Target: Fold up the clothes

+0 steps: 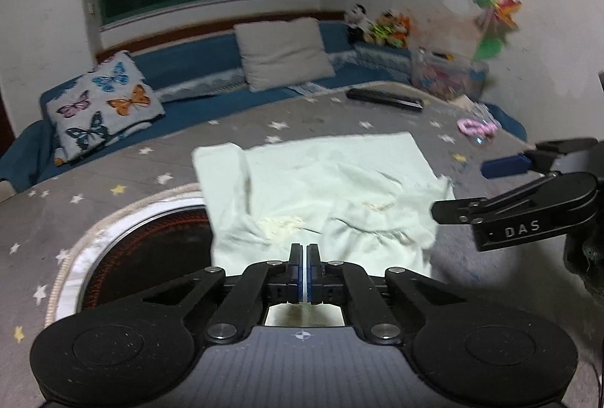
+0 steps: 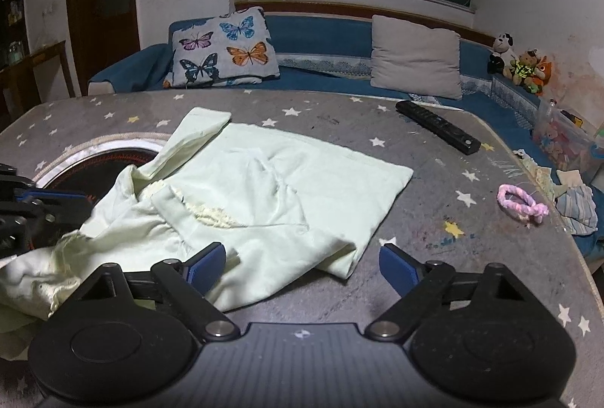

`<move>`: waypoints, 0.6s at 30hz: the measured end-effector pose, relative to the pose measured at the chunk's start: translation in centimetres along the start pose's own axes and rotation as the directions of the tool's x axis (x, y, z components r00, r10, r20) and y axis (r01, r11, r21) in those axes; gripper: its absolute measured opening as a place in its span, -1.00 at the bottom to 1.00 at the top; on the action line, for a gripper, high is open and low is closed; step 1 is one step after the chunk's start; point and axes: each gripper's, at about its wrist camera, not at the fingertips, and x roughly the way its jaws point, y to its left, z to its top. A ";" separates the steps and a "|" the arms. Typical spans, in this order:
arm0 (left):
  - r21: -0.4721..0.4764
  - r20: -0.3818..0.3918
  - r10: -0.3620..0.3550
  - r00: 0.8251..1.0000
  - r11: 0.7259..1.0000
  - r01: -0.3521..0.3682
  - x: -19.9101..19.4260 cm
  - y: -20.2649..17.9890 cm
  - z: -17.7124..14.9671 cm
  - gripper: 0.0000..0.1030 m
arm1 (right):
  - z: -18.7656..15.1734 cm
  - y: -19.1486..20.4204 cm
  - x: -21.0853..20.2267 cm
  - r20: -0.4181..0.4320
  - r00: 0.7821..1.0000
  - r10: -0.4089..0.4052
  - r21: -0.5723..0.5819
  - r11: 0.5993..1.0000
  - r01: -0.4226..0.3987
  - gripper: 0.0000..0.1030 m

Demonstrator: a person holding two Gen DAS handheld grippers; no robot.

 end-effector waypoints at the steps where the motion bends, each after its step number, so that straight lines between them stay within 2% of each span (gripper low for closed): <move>1: -0.001 0.006 -0.005 1.000 1.000 0.005 -0.2 0.1 0.1 -0.97 | 0.1 -0.2 0.0 0.003 1.000 0.001 0.005 1.000 -0.001 0.72; 5: 0.013 0.009 -0.031 0.999 0.999 0.031 -0.4 -0.1 0.4 -0.90 | 0.5 -0.5 0.1 0.008 1.000 0.009 0.019 1.000 -0.009 0.69; 6: 0.022 0.004 -0.037 0.999 0.999 0.037 -0.2 -0.3 0.4 -0.80 | 0.7 -0.5 0.1 0.009 1.000 0.012 0.020 1.000 -0.012 0.69; 8: 0.039 -0.010 -0.045 0.999 0.998 0.045 0.3 -0.8 0.5 -0.46 | 0.8 -0.4 0.2 0.012 1.000 0.017 0.015 1.000 -0.017 0.69; 9: 0.044 -0.018 -0.044 0.999 0.998 0.045 0.7 -1.1 0.5 -0.16 | 0.9 -0.3 0.3 0.013 1.000 0.020 0.013 1.000 -0.020 0.69; 10: 0.049 -0.028 -0.040 0.999 0.998 0.041 1.1 -1.3 0.5 -0.07 | 1.0 -0.3 0.4 0.014 1.000 0.022 0.011 1.000 -0.022 0.69; 14: 0.059 -0.070 -0.058 0.996 0.996 0.063 2.6 -1.7 0.5 -0.08 | 1.2 -0.5 0.7 0.010 1.000 0.029 0.016 0.999 -0.030 0.69; 15: 0.062 -0.082 -0.059 0.995 0.996 0.064 3.0 -1.7 0.5 -0.21 | 1.2 -0.5 0.8 0.007 1.000 0.030 0.017 0.999 -0.030 0.69; 16: 0.061 -0.094 -0.062 0.994 0.996 0.068 3.3 -1.7 0.4 -0.61 | 1.1 -0.6 0.9 0.004 1.000 0.030 0.019 0.999 -0.030 0.69; 17: 0.056 -0.106 -0.068 0.992 0.996 0.074 3.6 -1.7 0.2 -0.78 | 1.1 -0.6 1.0 0.000 1.000 0.031 0.019 0.999 -0.031 0.69; 18: 0.049 -0.112 -0.070 0.991 0.996 0.075 3.7 -1.5 0.1 -0.85 | 1.0 -0.6 1.1 -0.004 0.999 0.032 0.018 0.999 -0.032 0.69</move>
